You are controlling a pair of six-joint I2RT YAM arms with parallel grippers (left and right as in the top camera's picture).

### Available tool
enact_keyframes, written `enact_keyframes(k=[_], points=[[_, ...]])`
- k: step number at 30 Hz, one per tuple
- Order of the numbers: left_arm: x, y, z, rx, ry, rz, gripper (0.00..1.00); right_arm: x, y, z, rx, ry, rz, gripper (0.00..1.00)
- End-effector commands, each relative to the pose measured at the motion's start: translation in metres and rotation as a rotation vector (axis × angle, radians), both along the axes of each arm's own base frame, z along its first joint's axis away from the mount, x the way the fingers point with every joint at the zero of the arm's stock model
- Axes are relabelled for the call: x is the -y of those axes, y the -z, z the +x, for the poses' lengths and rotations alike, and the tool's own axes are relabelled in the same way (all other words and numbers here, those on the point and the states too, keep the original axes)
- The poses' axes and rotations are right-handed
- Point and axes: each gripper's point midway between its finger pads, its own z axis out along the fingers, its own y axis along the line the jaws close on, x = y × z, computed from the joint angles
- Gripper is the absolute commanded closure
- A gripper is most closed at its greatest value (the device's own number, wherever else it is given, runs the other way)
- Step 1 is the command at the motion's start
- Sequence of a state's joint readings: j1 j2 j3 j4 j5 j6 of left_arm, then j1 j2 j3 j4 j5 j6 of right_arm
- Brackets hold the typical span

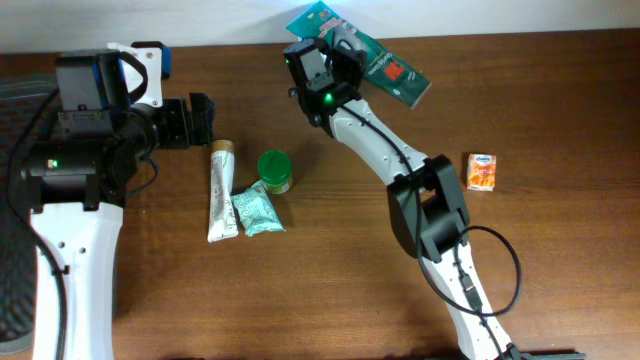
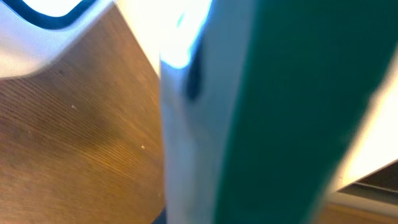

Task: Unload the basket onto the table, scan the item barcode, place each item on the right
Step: 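Lift the 3M package and hold it up to the scanner, then carry the 3M package right and release it beside the Kleenex pack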

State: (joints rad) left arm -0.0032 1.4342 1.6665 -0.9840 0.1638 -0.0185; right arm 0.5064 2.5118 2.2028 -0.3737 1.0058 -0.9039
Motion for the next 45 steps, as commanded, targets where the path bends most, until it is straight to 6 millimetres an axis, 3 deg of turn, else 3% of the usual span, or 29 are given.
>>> enact_keyframes(k=[1,7,9,12,17,21,24,27,31,34,37,45], points=[[-0.003,-0.009,-0.001,0.026,-0.001,0.011,0.01,0.001,-0.103,-0.022,0.169,0.015,0.200,0.96],[-0.003,-0.009,-0.001,0.026,-0.001,0.011,0.01,-0.010,-0.157,-0.077,0.106,-0.051,0.703,0.96],[-0.003,-0.009,-0.001,0.026,-0.001,0.011,0.01,0.003,-0.173,-0.103,0.093,0.032,0.947,0.96],[-0.003,-0.009,-0.001,0.026,-0.001,0.011,0.01,0.024,-0.174,-0.135,-0.011,0.128,1.122,0.96],[-0.003,-0.009,-0.001,0.026,-0.001,0.011,0.01,0.082,-0.130,-0.179,-0.295,0.393,1.277,0.96],[-0.003,-0.009,-0.001,0.026,-0.001,0.011,0.01,0.127,-0.092,-0.193,-0.442,0.578,1.431,0.96],[-0.003,-0.009,-0.001,0.026,-0.001,0.011,0.01,0.161,-0.068,-0.195,-0.461,0.686,1.543,0.96],[-0.003,-0.009,-0.001,0.026,-0.001,0.011,0.01,0.208,-0.034,-0.202,-0.444,0.799,1.626,0.96],[-0.003,-0.009,-0.001,0.026,-0.001,0.011,0.01,0.267,0.012,-0.230,-0.403,0.980,1.673,0.96],[-0.003,-0.009,-0.001,0.026,-0.001,0.011,0.01,0.289,0.031,-0.254,-0.424,1.030,1.678,0.96],[-0.003,-0.009,-0.001,0.026,-0.001,0.011,0.01,0.299,0.041,-0.267,-0.460,1.011,1.666,0.96],[-0.003,-0.009,-0.001,0.026,-0.001,0.011,0.01,0.302,0.055,-0.261,-0.527,0.841,1.614,0.96]])
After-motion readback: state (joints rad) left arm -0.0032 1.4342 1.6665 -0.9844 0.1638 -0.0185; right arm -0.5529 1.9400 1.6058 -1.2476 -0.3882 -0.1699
